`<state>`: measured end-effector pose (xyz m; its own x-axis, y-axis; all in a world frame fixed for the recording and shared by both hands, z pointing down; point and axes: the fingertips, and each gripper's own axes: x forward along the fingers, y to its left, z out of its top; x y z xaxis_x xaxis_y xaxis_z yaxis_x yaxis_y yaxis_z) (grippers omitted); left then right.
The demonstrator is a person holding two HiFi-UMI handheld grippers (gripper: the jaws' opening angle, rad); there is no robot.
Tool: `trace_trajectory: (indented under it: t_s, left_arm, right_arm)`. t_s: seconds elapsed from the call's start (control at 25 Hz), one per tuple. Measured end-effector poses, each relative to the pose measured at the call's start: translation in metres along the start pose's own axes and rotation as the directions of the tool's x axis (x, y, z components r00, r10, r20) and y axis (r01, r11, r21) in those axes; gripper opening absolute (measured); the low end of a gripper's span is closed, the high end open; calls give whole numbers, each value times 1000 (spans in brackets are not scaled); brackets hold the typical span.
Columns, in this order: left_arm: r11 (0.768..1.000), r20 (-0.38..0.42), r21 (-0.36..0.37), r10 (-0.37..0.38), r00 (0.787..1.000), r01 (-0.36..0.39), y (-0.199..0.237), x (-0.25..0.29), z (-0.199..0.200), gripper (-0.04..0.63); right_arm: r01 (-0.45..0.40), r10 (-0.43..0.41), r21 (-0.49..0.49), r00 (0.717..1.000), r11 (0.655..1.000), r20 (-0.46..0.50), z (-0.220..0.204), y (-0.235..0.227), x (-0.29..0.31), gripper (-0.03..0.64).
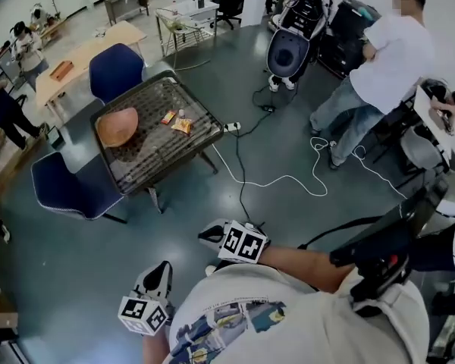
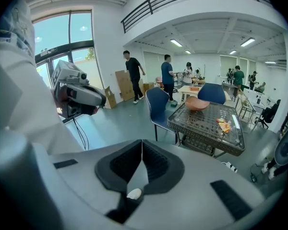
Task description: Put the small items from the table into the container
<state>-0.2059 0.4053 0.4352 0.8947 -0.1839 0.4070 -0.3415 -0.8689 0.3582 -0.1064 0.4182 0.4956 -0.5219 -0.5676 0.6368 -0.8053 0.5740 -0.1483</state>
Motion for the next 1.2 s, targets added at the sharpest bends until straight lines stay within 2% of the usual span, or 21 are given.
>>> trace_trajectory:
  t_s: [0.36,0.52,0.68,0.88,1.2]
  left_arm:
    - [1000,9,8,-2,1000,2,2,1,8,9]
    - [1000,27,15,1,1000,-1,14,9,16,9]
    - [1000,24,15,-23,999,23,33,46,25,9]
    - [1000,-3,-15,24,1000,-24,74,60,48,9]
    - [997,-23,-40,60,998,-61,122,143,129,10]
  right_arm:
    - [13,-13,-9,1000,1000,-2,7,-4,-4,11]
    - [43,-43,-18,999,999,1,10,-25,-1,12]
    - [111,-111,-8,994,994,20,9,-81,6,12]
    - [98,-99,9,995,995,14,31,-139,39,45]
    - [152,-152,-1,987,988,-44,44,-303,66,110]
